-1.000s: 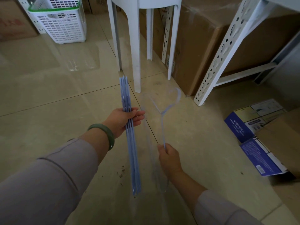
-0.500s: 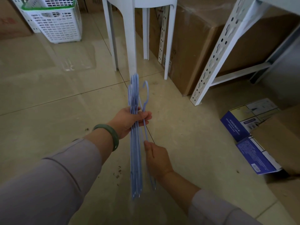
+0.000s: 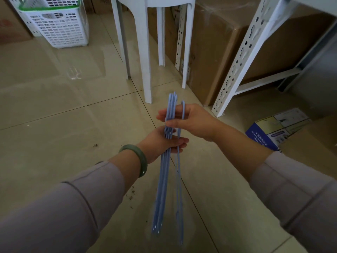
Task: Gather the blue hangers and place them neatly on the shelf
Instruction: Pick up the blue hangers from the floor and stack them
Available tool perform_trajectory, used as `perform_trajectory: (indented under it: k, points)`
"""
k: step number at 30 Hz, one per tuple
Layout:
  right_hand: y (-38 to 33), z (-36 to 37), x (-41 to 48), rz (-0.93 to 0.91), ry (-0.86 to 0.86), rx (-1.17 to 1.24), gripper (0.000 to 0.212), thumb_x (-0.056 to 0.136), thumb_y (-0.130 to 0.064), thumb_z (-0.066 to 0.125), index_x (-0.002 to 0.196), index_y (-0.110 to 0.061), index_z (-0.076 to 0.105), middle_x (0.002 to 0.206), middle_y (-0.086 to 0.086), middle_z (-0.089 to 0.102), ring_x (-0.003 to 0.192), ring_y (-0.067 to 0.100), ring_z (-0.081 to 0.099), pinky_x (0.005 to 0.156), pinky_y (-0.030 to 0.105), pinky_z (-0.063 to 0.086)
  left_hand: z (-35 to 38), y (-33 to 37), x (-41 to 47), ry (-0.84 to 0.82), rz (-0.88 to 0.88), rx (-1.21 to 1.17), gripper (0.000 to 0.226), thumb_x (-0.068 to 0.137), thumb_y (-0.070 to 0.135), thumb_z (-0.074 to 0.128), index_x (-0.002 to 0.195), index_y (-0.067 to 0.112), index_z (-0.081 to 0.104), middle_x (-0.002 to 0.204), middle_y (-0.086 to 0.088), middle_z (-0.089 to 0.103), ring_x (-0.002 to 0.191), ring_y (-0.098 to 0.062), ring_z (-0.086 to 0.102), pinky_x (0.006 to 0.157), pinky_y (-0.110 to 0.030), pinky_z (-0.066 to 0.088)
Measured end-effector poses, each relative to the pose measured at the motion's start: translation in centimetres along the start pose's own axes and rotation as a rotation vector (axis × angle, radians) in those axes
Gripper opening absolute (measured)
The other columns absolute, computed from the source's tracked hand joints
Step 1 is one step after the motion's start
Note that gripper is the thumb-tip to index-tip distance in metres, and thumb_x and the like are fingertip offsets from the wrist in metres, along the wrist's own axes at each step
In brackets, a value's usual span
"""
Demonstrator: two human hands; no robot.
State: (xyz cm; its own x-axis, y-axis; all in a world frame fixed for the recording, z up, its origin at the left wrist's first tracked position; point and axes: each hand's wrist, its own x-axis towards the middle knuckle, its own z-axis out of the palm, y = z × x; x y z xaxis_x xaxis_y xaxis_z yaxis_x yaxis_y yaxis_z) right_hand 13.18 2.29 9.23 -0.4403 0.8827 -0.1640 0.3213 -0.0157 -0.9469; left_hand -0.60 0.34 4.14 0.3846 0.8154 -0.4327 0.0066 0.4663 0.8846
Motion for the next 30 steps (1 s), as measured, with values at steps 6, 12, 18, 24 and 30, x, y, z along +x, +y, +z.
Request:
perform_trajectory:
  k: [6,12,18,24,30]
  points:
    - [-0.8,-1.8,-1.6,-0.034,-0.028,0.039,0.022,0.085,-0.004,0.060,0.097,-0.020,0.069,0.096,-0.007,0.072,0.093,-0.004,0.068,0.078,0.005,0.051,2.4,0.3,0.3,-0.122,-0.061,-0.045,0.036,0.089,0.005,0.056,0.123,-0.002,0.049,0.095,-0.012,0.071,0.075,-0.015,0.073,0.070,-0.028,0.061]
    - [-1.4,-3.1,-2.9,-0.079,-0.007,-0.037,0.020,0.086,-0.005,0.059,0.095,-0.019,0.070,0.096,-0.007,0.072,0.096,-0.001,0.068,0.080,0.005,0.050,3.8,1.5,1.0,-0.215,-0.213,-0.114,0.013,0.092,0.013,0.052,0.101,0.007,0.060,0.088,-0.008,0.073,0.072,-0.014,0.073,0.071,-0.029,0.061]
    - [-3.3,-5.0,-3.8,-0.110,0.025,-0.009,0.022,0.086,-0.001,0.057,0.092,-0.019,0.069,0.094,-0.007,0.071,0.095,-0.001,0.067,0.082,0.008,0.051,4.6,3.5,1.6,-0.376,-0.261,-0.142,0.022,0.095,0.014,0.043,0.090,0.008,0.063,0.083,-0.002,0.078,0.074,-0.012,0.074,0.067,-0.024,0.060]
    - [-11.4,-9.5,-4.9,-0.149,0.088,-0.041,0.018,0.087,-0.001,0.056,0.098,-0.005,0.069,0.095,-0.002,0.071,0.096,0.003,0.068,0.085,0.012,0.052,7.4,12.5,0.7,-0.382,-0.115,-0.061,0.021,0.096,0.015,0.044,0.101,0.006,0.062,0.086,-0.001,0.078,0.081,-0.013,0.074,0.069,-0.025,0.060]
    - [-26.3,-15.2,-7.1,-0.143,0.078,-0.035,0.018,0.087,0.002,0.056,0.096,-0.004,0.070,0.109,0.016,0.071,0.109,0.022,0.066,0.102,0.034,0.050,10.8,26.5,-5.0,-0.477,-0.171,-0.228,0.031,0.096,0.014,0.040,0.112,-0.005,0.058,0.090,-0.011,0.077,0.082,-0.021,0.074,0.072,-0.030,0.061]
